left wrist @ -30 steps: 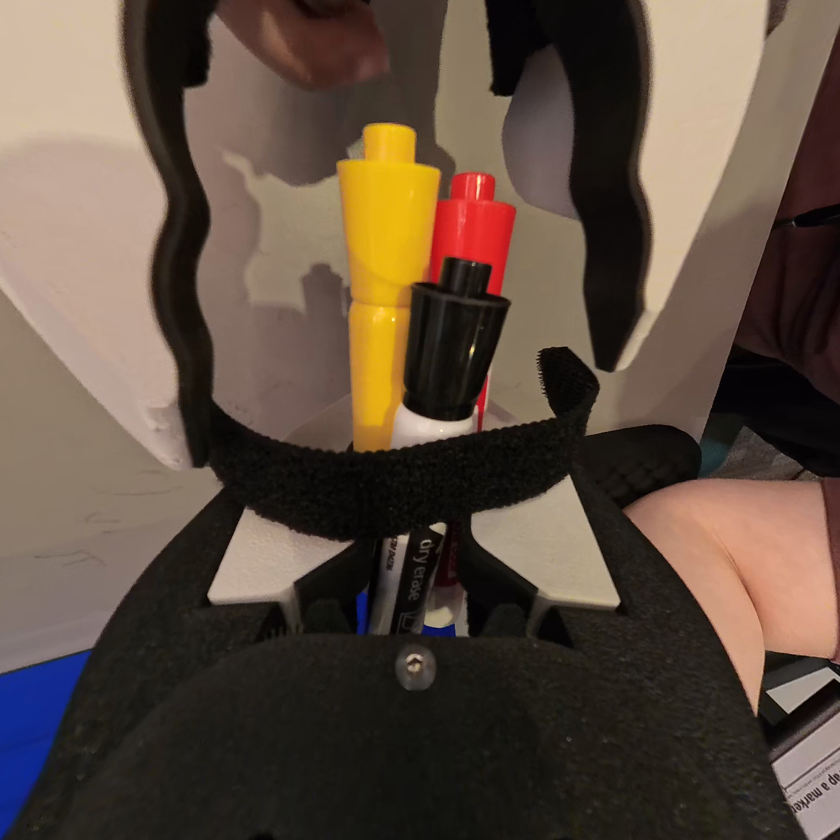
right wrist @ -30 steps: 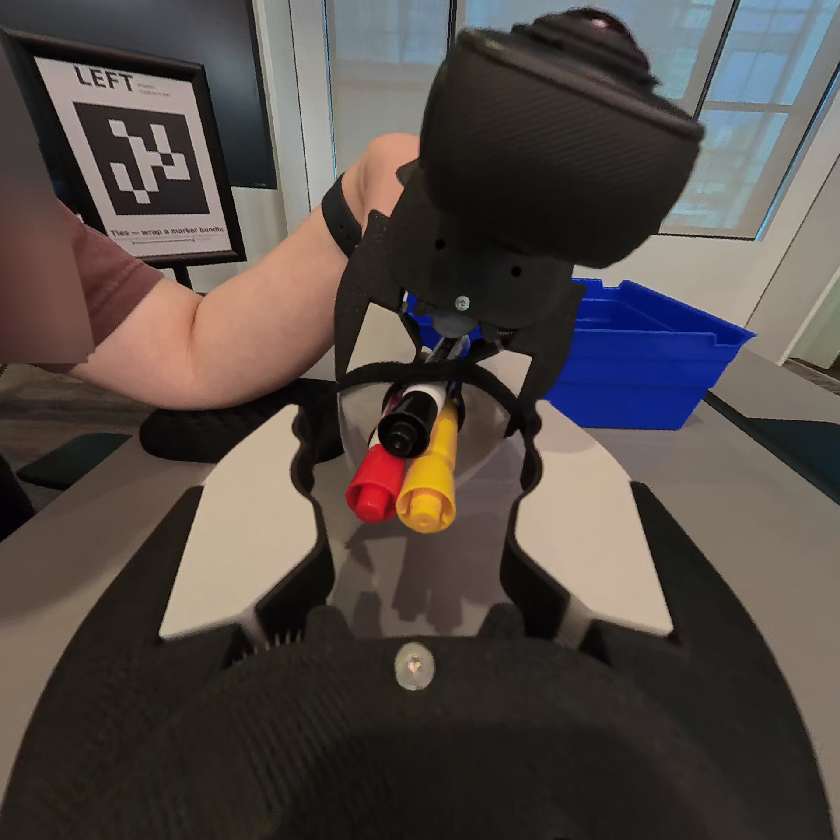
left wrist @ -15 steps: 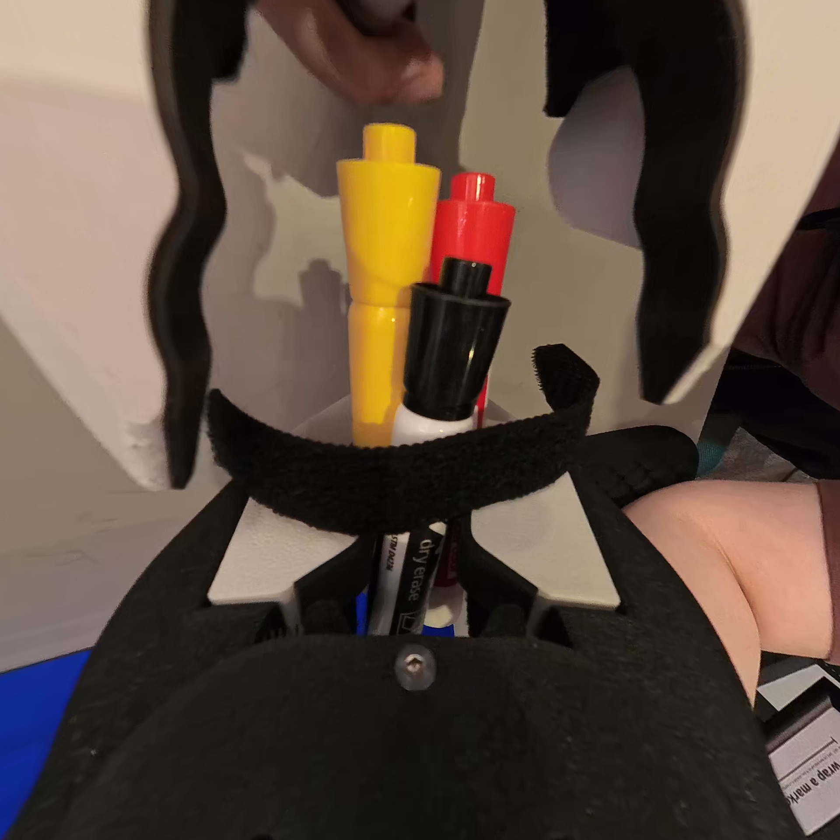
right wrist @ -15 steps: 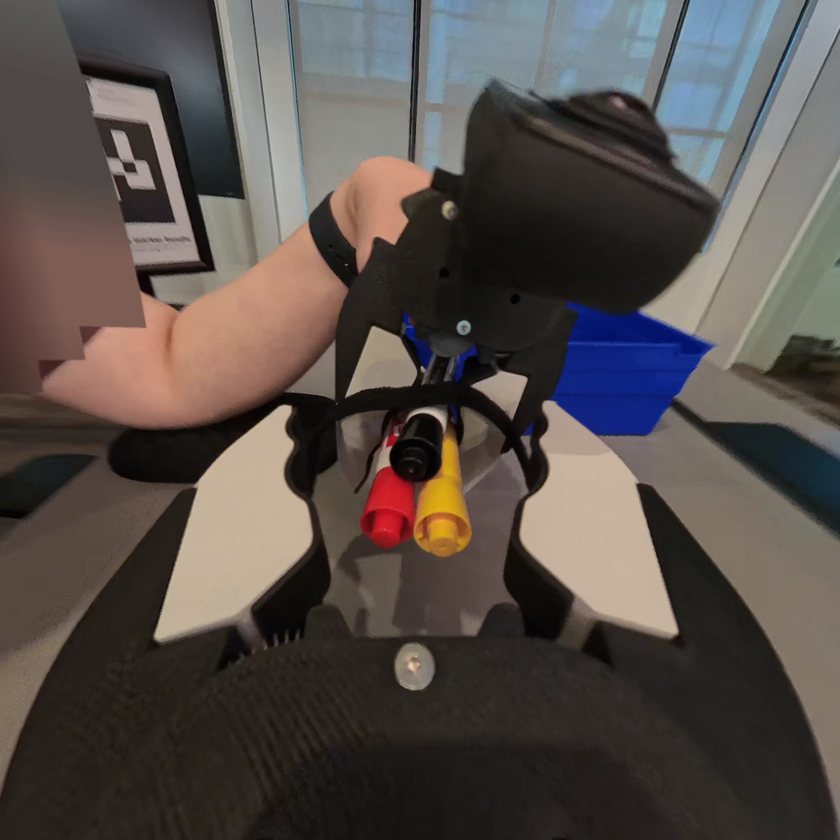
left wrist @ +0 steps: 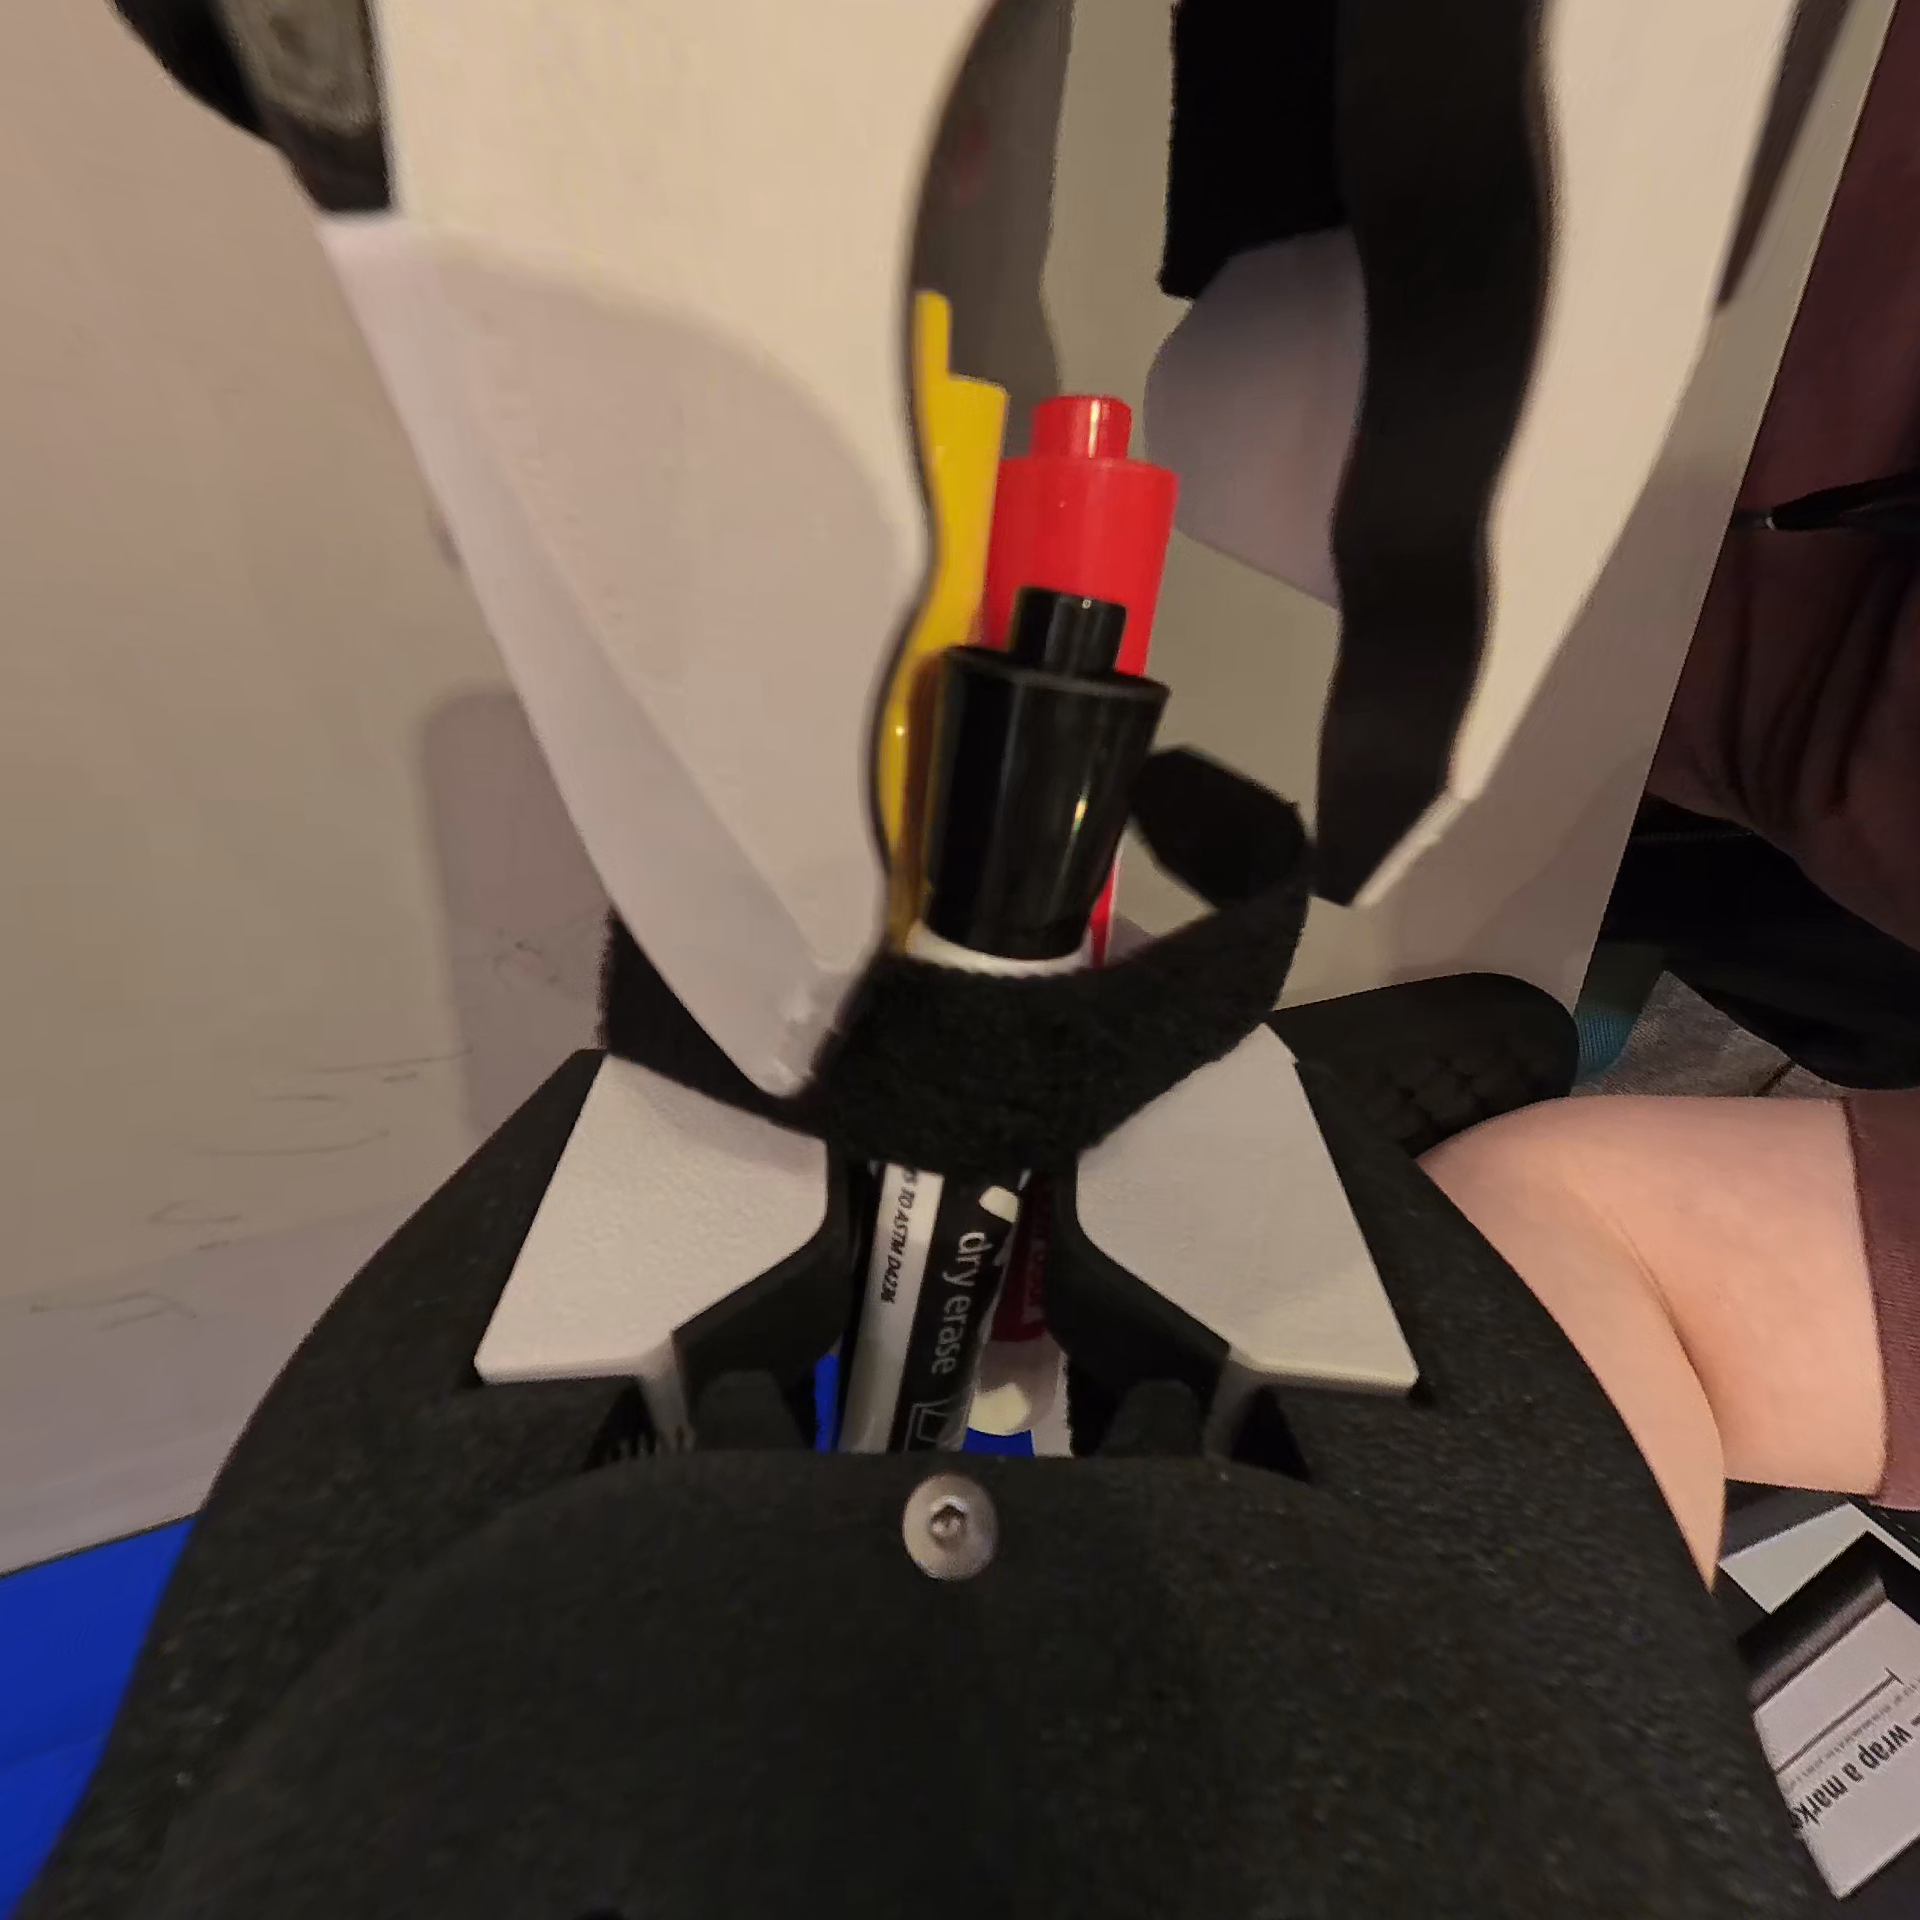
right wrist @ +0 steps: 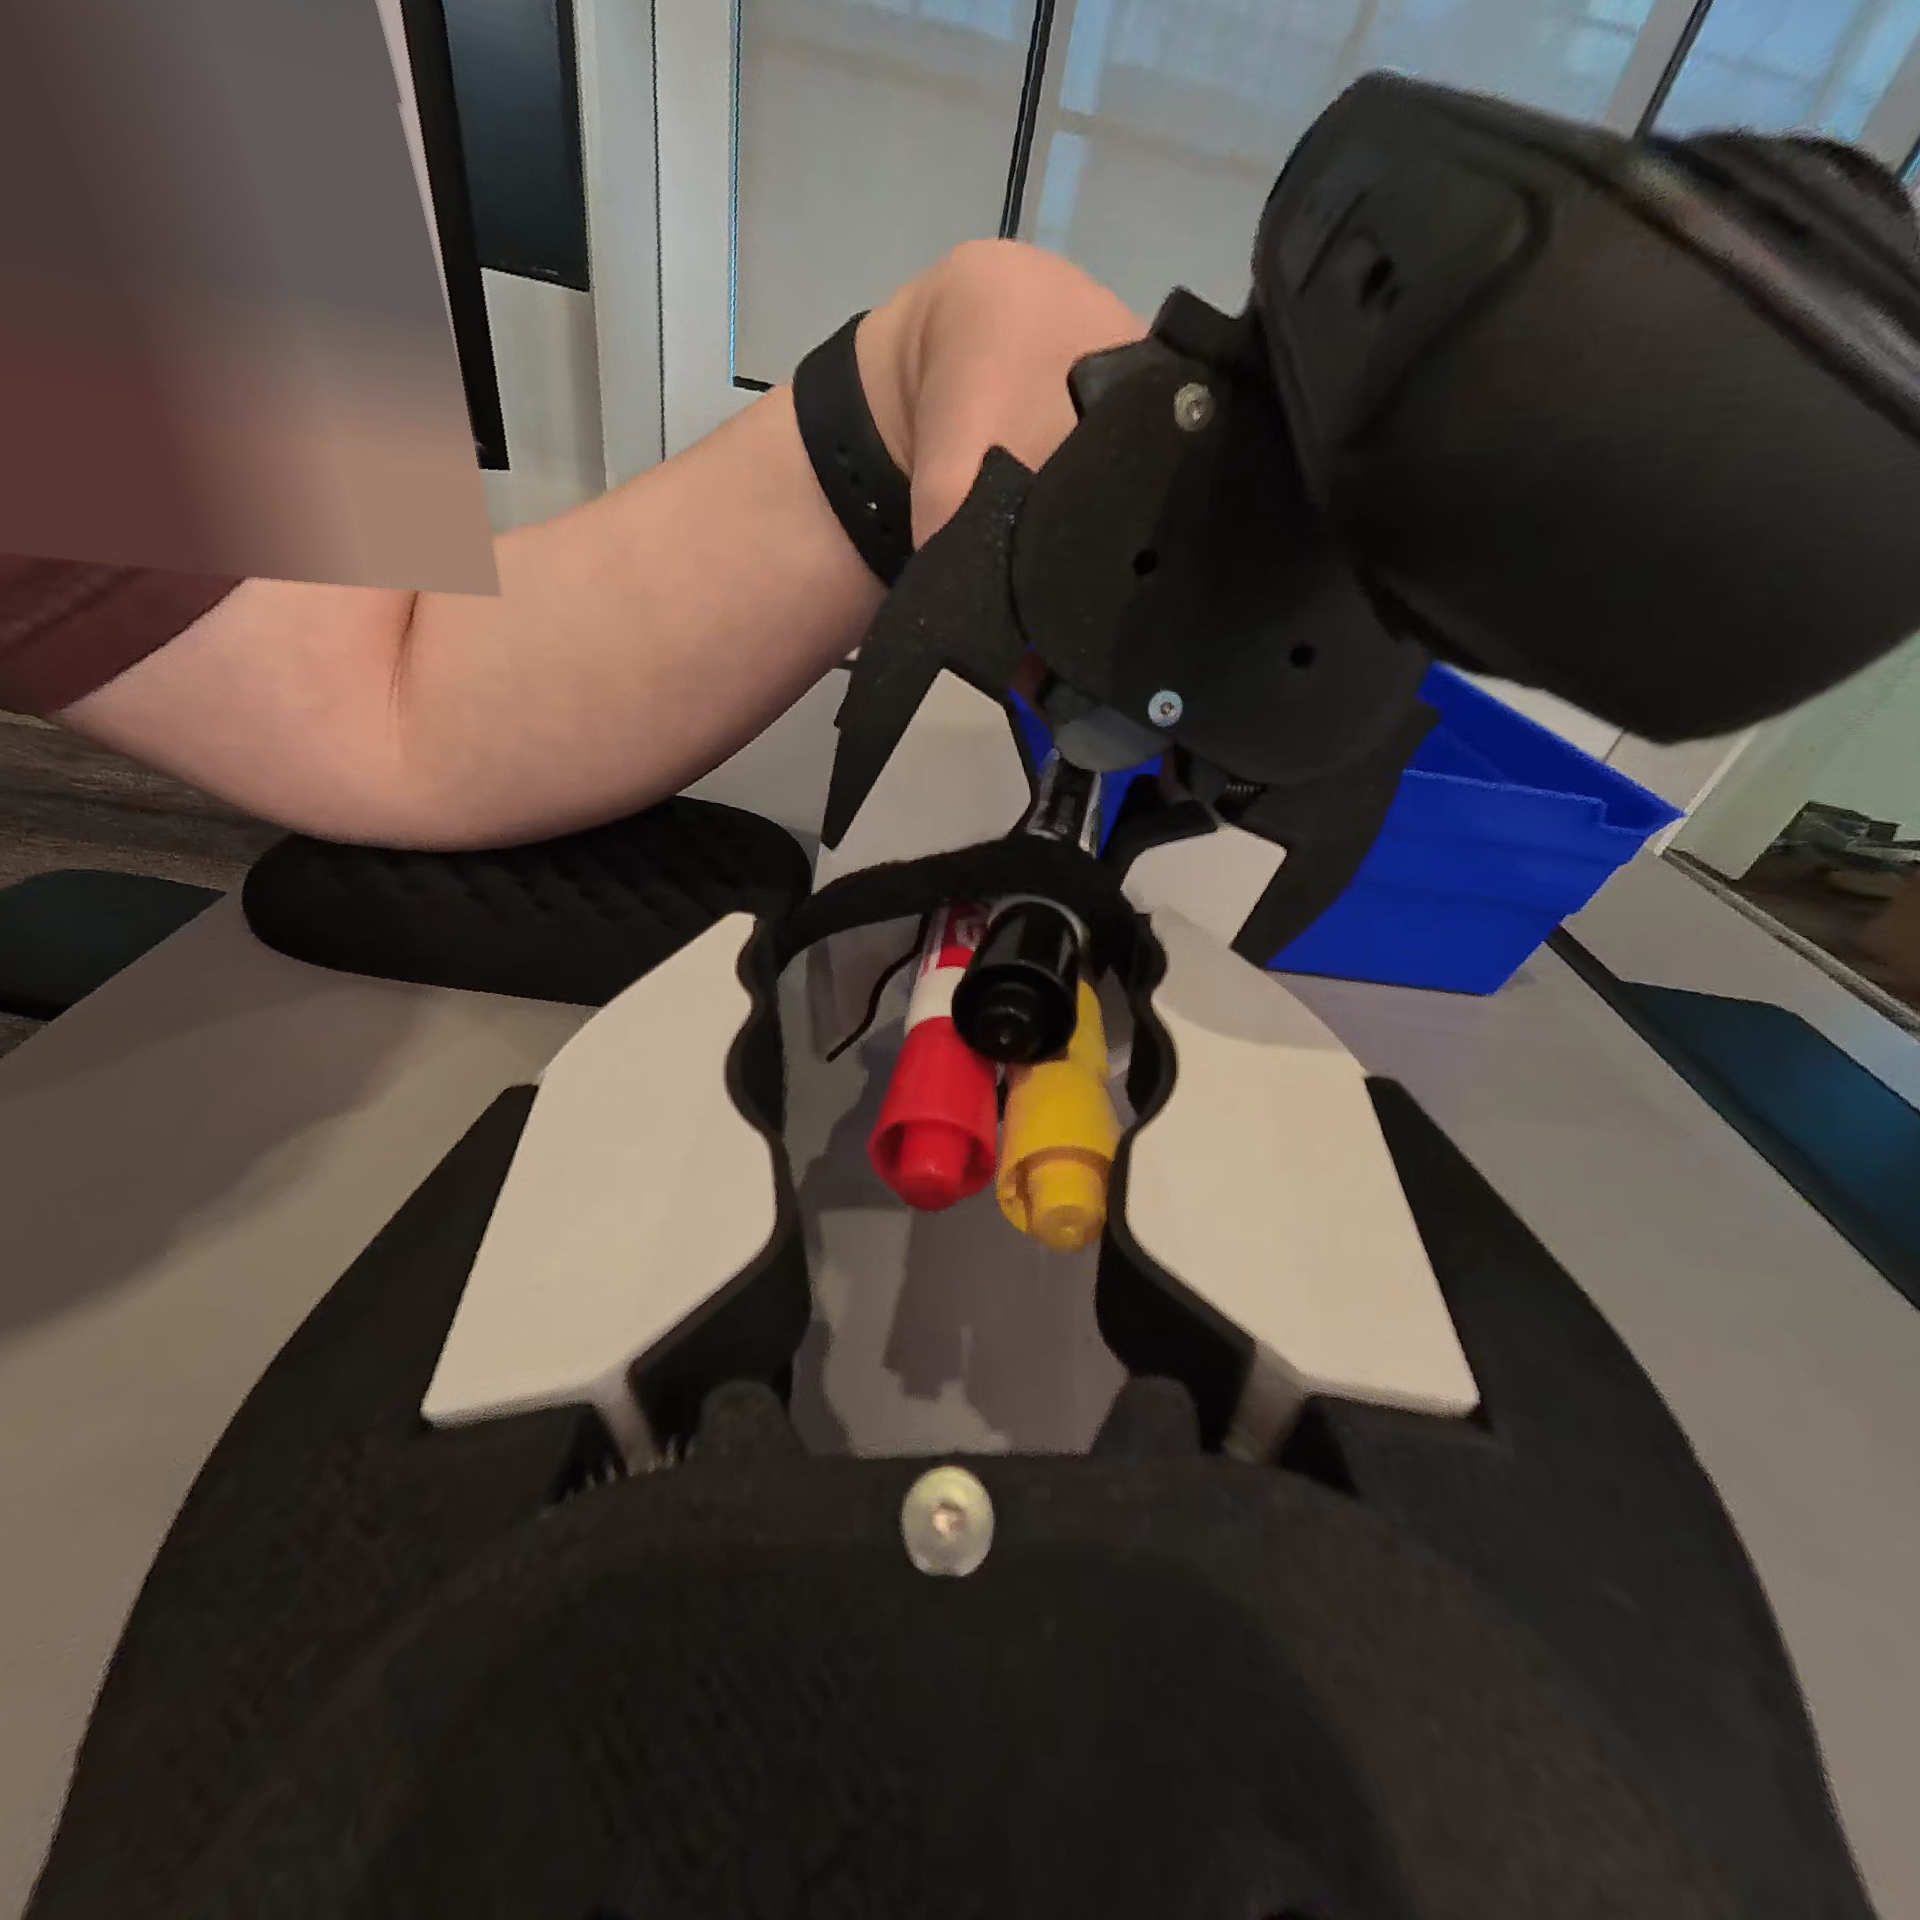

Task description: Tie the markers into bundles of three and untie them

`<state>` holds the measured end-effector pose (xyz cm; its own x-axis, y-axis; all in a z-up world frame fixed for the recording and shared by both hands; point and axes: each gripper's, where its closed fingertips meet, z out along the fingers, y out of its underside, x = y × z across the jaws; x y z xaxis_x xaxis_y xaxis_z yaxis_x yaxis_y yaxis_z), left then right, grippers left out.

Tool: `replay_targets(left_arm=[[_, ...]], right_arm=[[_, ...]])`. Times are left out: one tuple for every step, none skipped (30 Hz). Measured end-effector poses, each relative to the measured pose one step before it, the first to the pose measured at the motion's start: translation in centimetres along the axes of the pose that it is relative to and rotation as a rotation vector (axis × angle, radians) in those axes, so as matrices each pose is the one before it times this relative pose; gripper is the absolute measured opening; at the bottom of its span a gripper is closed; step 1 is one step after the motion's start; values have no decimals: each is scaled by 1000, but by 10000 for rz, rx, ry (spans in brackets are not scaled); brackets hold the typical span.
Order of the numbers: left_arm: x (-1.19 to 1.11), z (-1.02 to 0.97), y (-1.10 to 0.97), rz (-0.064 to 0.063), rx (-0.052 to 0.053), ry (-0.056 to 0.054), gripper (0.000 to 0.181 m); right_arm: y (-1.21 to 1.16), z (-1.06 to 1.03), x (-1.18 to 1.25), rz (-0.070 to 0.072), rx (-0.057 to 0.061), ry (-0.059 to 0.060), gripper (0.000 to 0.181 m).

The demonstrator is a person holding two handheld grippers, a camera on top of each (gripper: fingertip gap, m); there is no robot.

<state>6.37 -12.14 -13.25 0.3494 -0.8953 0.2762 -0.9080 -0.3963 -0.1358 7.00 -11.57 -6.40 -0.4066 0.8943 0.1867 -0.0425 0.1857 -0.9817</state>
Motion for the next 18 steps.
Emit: replay_targets(left_arm=[[10, -44, 24, -2, 7, -16, 41], [-67, -45, 19, -13, 6, -49, 42], [-19, -34, -29, -24, 27, -1, 42], [-1, -2, -4, -6, 0, 3, 43], [-29, 32, 36, 11, -37, -28, 43], [-37, 18, 20, -11, -35, -27, 43], [-5, 3, -31, -5, 4, 2, 42], [-4, 4, -28, 15, 9, -9, 42], [-16, 5, 25, -7, -13, -2, 43], [-19, -13, 31, -14, -6, -8, 42], [-67, -20, -2, -7, 14, -38, 42], [-58, -39, 15, -30, 15, -23, 42], [2, -13, 40, -21, 1, 11, 42], [-3, 7, 61, 10, -15, -5, 42], [-61, -1, 59, -24, -27, -32, 43], [-93, 8, 18, -56, -18, -41, 41], [-42, 17, 17, -36, -12, -4, 40], [-3, 16, 6, 17, -13, -2, 40]], right_arm=[[132, -60, 75, 147, -61, -36, 67], [72, -55, 106, 181, 5, -27, 67], [-18, -54, 61, 205, 72, -51, 67], [-75, -25, -20, 239, 86, -98, 67], [-91, 11, 17, 257, 78, -78, 67], [-117, 10, -27, 268, 106, -98, 67], [-109, 10, -91, 278, 93, -138, 67], [-44, 14, -21, 221, 37, -81, 67], [3, 7, 18, 135, -10, -39, 67], [18, 1, -20, 107, -7, -46, 68], [-5, 9, -4, 108, 10, -23, 70], [5, 17, -80, 100, 9, -73, 71], [28, 40, -140, 89, -9, -106, 74], [74, 23, -52, 69, -44, -53, 74], [99, 18, 48, 74, -57, 16, 75], [70, 12, 39, 87, -28, 10, 77], [27, 18, -1, 94, 5, -11, 78], [-24, 18, -25, 105, 37, -21, 79]])
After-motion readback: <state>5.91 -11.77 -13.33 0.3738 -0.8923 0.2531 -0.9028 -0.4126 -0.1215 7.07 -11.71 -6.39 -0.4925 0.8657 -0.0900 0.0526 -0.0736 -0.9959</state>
